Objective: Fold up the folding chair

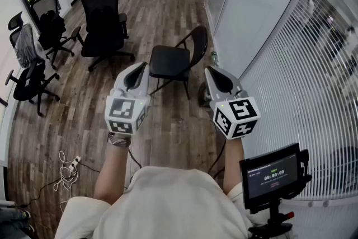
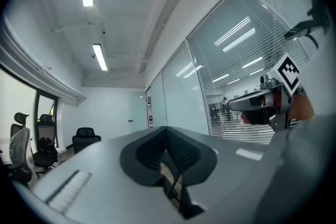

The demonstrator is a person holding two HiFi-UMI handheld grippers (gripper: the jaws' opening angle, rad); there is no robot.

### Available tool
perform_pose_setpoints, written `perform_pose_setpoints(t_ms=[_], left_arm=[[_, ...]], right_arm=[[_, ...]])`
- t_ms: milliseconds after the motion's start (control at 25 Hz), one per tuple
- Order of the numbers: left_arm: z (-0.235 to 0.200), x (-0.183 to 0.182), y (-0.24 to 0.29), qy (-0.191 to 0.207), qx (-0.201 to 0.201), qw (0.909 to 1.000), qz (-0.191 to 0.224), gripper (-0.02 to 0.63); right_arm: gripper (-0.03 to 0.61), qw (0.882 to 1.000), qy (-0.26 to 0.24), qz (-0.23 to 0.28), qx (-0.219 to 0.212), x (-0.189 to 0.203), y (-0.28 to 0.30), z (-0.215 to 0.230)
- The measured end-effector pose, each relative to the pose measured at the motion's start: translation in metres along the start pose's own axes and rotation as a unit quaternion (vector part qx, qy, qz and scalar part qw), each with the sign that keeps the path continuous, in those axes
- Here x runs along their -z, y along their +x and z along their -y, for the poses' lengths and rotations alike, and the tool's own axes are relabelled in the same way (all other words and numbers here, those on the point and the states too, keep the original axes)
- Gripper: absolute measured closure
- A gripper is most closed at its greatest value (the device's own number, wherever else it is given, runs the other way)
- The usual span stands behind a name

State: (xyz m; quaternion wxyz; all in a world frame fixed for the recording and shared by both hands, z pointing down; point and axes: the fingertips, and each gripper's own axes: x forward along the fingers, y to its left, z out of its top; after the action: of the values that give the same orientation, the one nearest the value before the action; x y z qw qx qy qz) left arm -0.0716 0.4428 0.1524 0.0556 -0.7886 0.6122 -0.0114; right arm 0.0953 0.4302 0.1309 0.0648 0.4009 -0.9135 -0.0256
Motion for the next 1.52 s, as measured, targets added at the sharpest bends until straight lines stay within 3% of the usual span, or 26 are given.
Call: perform_pose_setpoints(t_ms=[520, 960, 1160, 1520], left_arm=[[0.024, 0.005, 0.010, 0.009, 0.007, 0.9999, 0.005, 0.624], [0.065, 0.001, 0.029, 0.008, 0.002, 1.0000, 0.000, 0.624], [0.097, 0.024, 0.025, 0.016, 0.003, 0.9998, -0.013, 0.624], [0.103, 0.052, 0.062, 0.018, 0.001, 0.9995, -0.025, 0.624]], right_arm=[[0.575, 0.999, 0.008, 0.024, 0.020, 0.012, -0.013, 0.021], [0.577, 1.000, 0.014, 0.022, -0.007, 0.013, -0.030, 0.054], [0.577, 1.000, 0.014, 0.000, -0.026, 0.043, -0.050, 0.060], [0.575, 0.999, 0.021, -0.002, -0.037, 0.073, -0.022, 0.089]])
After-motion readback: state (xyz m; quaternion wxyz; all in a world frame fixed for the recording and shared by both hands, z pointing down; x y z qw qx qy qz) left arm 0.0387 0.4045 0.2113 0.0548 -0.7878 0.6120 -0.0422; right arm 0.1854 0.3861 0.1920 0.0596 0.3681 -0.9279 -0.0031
